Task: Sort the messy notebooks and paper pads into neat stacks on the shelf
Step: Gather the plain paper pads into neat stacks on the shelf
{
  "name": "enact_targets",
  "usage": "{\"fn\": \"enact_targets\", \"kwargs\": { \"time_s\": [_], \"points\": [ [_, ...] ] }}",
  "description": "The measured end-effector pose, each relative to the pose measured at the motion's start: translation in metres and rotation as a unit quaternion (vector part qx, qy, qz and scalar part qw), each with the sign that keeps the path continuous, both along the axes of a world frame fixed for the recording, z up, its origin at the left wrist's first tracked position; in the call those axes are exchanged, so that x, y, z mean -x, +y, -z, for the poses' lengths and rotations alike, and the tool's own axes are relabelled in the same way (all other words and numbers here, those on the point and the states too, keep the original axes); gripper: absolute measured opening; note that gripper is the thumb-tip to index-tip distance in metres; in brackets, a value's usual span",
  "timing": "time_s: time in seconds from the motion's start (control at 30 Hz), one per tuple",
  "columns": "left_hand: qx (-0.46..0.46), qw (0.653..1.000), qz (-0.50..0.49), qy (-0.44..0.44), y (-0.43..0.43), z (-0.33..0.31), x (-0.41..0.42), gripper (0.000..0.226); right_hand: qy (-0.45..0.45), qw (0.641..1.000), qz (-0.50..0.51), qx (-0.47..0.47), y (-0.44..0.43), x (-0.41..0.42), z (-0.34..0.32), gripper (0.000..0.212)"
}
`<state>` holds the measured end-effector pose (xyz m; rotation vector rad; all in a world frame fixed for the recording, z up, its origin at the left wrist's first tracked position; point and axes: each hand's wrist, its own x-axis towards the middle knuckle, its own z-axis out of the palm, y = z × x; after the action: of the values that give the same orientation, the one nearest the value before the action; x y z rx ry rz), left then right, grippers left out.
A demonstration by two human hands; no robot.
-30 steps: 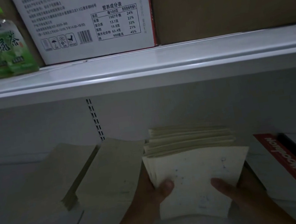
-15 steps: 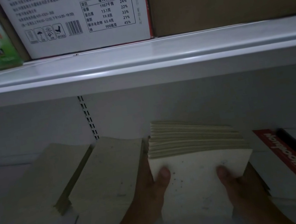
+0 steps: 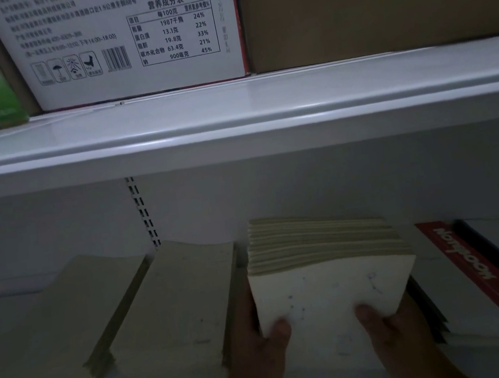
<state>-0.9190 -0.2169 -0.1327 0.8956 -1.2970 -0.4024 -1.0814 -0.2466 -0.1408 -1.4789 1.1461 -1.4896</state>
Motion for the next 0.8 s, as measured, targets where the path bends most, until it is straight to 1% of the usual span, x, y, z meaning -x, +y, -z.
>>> {"fn": "enact_targets", "kwargs": {
  "time_s": [0.03,0.07,0.1,0.13,0.17,0.2,0.23,0.27,0.3,0.33,0.37,0.4,0.43,0.47,0.5,0.53,0.57,0.63,0.67,0.73,0.77,0.8],
  "points": [
    [-0.03,0.999,-0.003,0.041,-0.002,0.003,0.0,0.058,0.007,1.0,0.007,0.001,-0.002,0.0,0.001,0.107],
    [-0.074,0.994,-0.001,0.08,-0.004,0.005,0.0,0.06,0.005,1.0,0.015,0.005,-0.002,-0.001,0.002,0.1],
    [-0.105,0.991,0.0,0.088,-0.004,0.003,0.001,0.055,0.013,1.0,0.024,0.012,-0.001,-0.001,0.002,0.094],
    [-0.114,0.991,-0.005,0.072,-0.004,0.001,0.002,0.046,0.022,0.999,0.029,0.022,0.001,-0.003,-0.002,0.085],
    [-0.125,0.991,-0.017,0.044,-0.005,-0.003,0.002,0.038,0.024,0.999,0.028,0.019,0.002,-0.004,-0.007,0.072],
    [-0.142,0.989,-0.026,0.027,-0.005,-0.011,0.002,0.027,0.026,0.999,0.02,0.01,0.002,-0.005,-0.014,0.058],
    [-0.168,0.985,-0.034,0.016,-0.009,-0.019,-0.001,0.015,0.032,0.999,0.018,-0.014,-0.003,-0.005,-0.021,0.05],
    [-0.212,0.976,-0.037,0.008,-0.016,-0.026,-0.005,0.008,0.042,0.998,0.009,-0.047,-0.012,-0.005,-0.027,0.053],
    [-0.277,0.96,-0.027,0.005,-0.024,-0.032,-0.009,0.009,0.048,0.995,-0.002,-0.084,-0.022,-0.005,-0.032,0.066],
    [-0.343,0.939,-0.017,0.013,-0.03,-0.039,-0.014,0.032,0.058,0.989,-0.001,-0.135,-0.036,-0.005,-0.035,0.086],
    [-0.404,0.913,-0.003,0.048,-0.036,-0.043,-0.019,0.057,0.074,0.979,0.004,-0.191,-0.046,-0.005,-0.038,0.1],
    [-0.446,0.889,0.019,0.1,-0.037,-0.048,-0.023,0.067,0.086,0.968,0.003,-0.237,-0.053,-0.007,-0.041,0.104],
    [-0.468,0.871,0.035,0.146,-0.037,-0.05,-0.025,0.062,0.092,0.958,0.0,-0.271,-0.059,-0.008,-0.041,0.105],
    [-0.473,0.861,0.048,0.179,-0.034,-0.051,-0.025,0.05,0.085,0.95,-0.005,-0.299,-0.067,-0.01,-0.038,0.109],
    [-0.472,0.858,0.056,0.196,-0.032,-0.05,-0.022,0.041,0.071,0.941,-0.017,-0.33,-0.072,-0.012,-0.034,0.114],
    [-0.465,0.86,0.055,0.201,-0.03,-0.045,-0.019,0.038,0.059,0.93,-0.032,-0.361,-0.077,-0.015,-0.029,0.114],
    [-0.451,0.87,0.045,0.193,-0.027,-0.036,-0.016,0.036,0.057,0.923,-0.039,-0.378,-0.081,-0.016,-0.024,0.105],
    [-0.409,0.9,0.031,0.147,-0.015,-0.016,-0.014,0.039,0.066,0.918,-0.046,-0.388,-0.082,-0.02,-0.019,0.074],
    [-0.396,0.911,0.032,0.115,-0.006,-0.008,-0.016,0.053,0.078,0.916,-0.049,-0.39,-0.085,-0.019,-0.016,0.066],
    [-0.413,0.909,0.05,0.03,0.01,0.007,-0.022,0.086,0.097,0.911,-0.054,-0.397,-0.088,-0.019,-0.015,0.063],
    [-0.424,0.904,0.05,-0.018,0.015,0.014,-0.025,0.096,0.096,0.913,-0.05,-0.392,-0.089,-0.02,-0.016,0.064],
    [-0.433,0.898,0.037,-0.072,0.019,0.02,-0.027,0.098,0.103,0.914,-0.043,-0.391,-0.089,-0.022,-0.016,0.064]
  ]
}}
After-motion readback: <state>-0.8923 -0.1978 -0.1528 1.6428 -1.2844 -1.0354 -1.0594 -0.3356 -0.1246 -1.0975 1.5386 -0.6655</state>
